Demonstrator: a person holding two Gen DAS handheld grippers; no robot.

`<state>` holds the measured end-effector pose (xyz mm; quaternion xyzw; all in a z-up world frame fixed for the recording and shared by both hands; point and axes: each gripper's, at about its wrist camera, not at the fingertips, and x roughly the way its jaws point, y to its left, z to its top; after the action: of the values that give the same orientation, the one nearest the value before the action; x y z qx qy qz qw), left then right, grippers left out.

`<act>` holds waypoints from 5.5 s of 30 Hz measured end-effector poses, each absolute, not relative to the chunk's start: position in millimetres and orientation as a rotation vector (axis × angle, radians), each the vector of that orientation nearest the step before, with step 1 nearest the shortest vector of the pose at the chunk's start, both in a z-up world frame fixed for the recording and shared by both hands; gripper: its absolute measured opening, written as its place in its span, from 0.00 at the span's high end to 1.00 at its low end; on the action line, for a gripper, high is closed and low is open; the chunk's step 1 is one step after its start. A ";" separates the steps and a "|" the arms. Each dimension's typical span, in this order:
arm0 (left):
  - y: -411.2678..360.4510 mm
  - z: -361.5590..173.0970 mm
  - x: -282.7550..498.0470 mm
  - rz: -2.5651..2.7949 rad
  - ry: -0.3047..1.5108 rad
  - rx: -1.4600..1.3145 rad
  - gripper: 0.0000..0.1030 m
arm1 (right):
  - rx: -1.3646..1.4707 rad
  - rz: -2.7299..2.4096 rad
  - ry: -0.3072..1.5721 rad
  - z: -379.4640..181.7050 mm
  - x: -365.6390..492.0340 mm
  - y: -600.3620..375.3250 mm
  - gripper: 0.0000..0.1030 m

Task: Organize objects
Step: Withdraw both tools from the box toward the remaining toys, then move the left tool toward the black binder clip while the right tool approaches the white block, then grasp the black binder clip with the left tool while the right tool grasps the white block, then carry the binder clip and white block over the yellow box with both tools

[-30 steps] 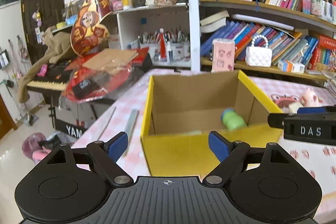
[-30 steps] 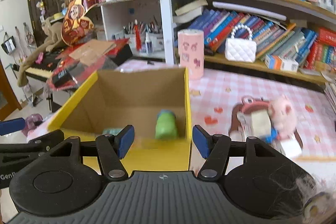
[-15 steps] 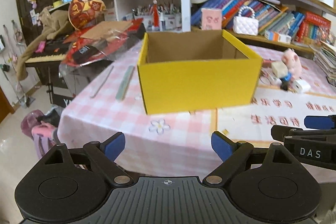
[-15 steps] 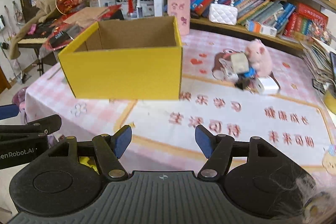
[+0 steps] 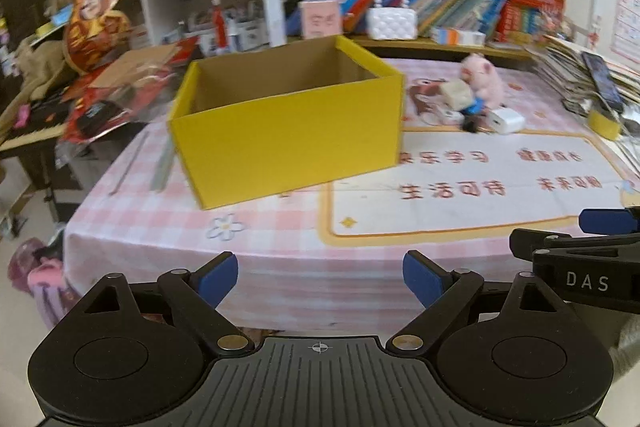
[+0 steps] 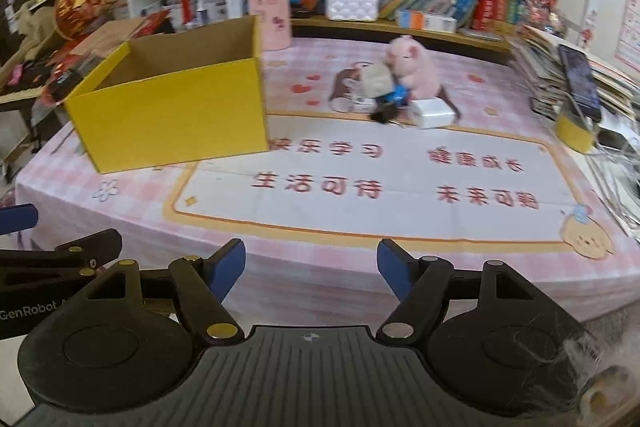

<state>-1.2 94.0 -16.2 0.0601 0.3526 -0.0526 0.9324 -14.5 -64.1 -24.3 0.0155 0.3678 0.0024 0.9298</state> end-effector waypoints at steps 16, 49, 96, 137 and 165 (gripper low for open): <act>17.1 -24.7 30.2 -0.248 0.755 0.183 0.11 | 0.082 -0.147 0.809 -33.2 -8.0 -138.4 0.31; -114.7 -11.9 152.0 -0.125 0.703 0.157 0.11 | 0.061 -0.034 0.789 -37.6 118.3 -279.1 0.31; -149.0 -23.1 219.3 0.009 0.745 0.061 0.24 | 0.017 0.114 0.767 -71.5 211.2 -319.9 0.39; -157.7 -76.8 206.3 -0.093 0.901 0.038 0.61 | 0.060 0.139 0.797 -61.2 164.8 -320.3 0.39; -119.5 -43.7 180.9 -0.175 0.814 -0.073 0.75 | 0.036 0.151 0.805 -55.9 145.8 -299.0 0.39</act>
<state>180.9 -119.5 -43.7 -0.0355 0.3951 -0.0848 0.9140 145.8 -299.0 -55.9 0.0177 0.3914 0.0733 0.9171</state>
